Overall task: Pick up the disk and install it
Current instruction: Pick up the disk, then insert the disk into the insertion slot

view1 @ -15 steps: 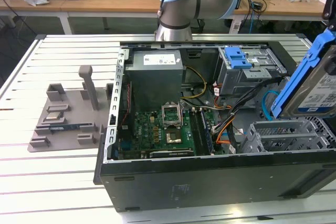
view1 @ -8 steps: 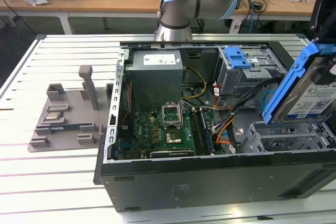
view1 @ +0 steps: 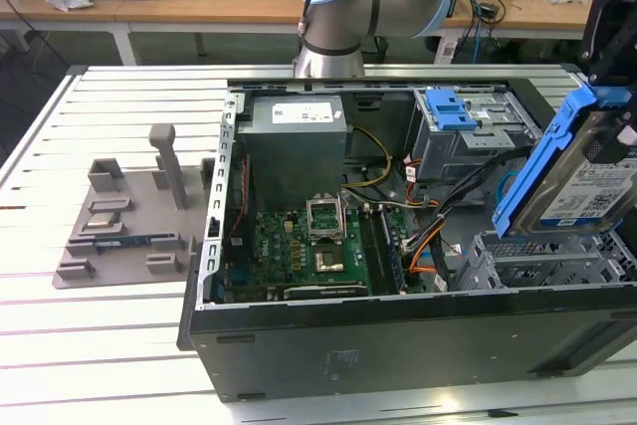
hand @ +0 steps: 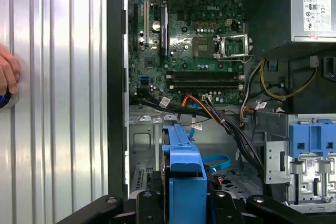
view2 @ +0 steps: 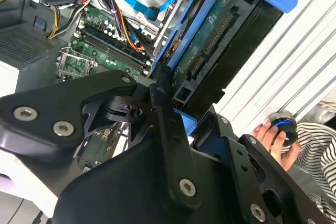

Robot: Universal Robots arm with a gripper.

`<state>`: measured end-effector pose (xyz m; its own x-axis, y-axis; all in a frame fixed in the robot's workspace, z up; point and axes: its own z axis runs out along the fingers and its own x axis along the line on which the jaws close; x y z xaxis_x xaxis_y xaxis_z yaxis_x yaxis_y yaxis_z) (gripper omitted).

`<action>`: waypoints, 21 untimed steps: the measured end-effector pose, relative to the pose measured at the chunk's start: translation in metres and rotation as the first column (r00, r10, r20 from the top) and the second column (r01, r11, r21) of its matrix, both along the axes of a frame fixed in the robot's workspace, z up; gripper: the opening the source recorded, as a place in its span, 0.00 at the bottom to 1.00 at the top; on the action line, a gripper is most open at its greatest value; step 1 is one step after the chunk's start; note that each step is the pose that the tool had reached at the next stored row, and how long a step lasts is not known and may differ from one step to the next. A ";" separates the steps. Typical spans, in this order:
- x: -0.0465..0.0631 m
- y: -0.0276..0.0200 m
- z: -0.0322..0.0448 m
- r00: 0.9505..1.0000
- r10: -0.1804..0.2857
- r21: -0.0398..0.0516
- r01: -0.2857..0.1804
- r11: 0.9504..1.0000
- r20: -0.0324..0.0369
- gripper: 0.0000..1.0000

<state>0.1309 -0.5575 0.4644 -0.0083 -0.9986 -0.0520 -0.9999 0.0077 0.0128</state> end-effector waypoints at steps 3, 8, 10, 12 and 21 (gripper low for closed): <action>0.000 0.0000 0.0000 1.000 0.000 0.000 0.000 1.000 0.000 0.37; 0.000 0.0000 0.0000 1.000 0.000 0.000 0.000 1.000 0.000 0.37; -0.001 0.0000 -0.0009 1.000 0.000 0.000 0.000 1.000 0.000 0.37; -0.001 0.0000 -0.0029 1.000 0.000 0.000 0.000 1.000 0.000 0.37; -0.001 0.0029 -0.0264 1.000 -0.013 -0.007 0.013 1.000 -0.001 0.37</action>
<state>0.1295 -0.5547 0.4380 -0.0209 -0.9988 -0.0446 -0.9997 0.0203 0.0136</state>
